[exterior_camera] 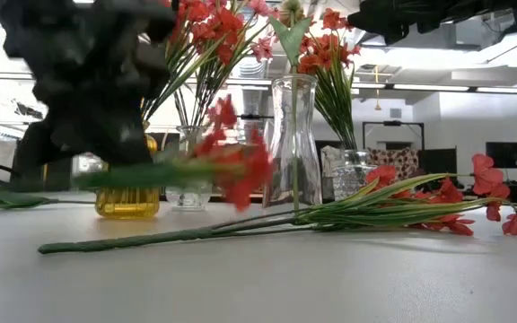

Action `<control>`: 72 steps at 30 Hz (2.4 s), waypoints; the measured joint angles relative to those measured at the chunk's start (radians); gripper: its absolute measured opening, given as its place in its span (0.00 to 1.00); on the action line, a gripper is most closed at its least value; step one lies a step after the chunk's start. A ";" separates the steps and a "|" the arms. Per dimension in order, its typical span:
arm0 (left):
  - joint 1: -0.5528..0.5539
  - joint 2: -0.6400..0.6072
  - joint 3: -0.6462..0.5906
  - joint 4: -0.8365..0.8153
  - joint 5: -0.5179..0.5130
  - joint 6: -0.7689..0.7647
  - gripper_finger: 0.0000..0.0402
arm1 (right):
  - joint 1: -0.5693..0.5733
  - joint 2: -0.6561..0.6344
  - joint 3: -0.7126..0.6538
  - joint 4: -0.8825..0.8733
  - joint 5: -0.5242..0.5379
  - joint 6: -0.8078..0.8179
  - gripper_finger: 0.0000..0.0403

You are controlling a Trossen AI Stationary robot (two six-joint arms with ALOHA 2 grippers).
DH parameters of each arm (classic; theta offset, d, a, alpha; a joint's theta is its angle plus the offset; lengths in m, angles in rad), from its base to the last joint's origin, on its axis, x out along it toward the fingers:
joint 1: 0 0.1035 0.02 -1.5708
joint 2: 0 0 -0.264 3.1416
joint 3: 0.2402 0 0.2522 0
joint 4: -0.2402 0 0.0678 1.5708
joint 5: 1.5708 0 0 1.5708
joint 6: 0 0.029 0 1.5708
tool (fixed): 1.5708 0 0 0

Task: Sort flowers into vase by color
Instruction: Put the left red flowers into the yellow vase

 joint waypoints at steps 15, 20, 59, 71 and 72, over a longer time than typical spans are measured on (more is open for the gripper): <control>-0.091 -0.297 0.001 0.051 -0.354 0.376 0.00 | 0.000 0.000 0.000 0.002 0.000 0.000 0.54; -0.116 -0.353 0.003 0.108 -0.504 0.581 0.00 | 0.000 0.000 0.000 0.003 0.000 0.000 0.54; -0.102 -0.361 -0.087 0.394 -1.215 1.043 0.00 | 0.000 0.000 0.000 0.005 0.000 0.000 0.54; -0.021 -0.361 -0.087 0.556 -1.086 1.261 0.00 | 0.000 0.000 0.000 0.005 0.000 0.000 0.54; -0.015 -0.361 -0.087 0.556 -1.075 1.265 0.00 | 0.000 0.000 0.000 0.005 0.000 0.000 0.54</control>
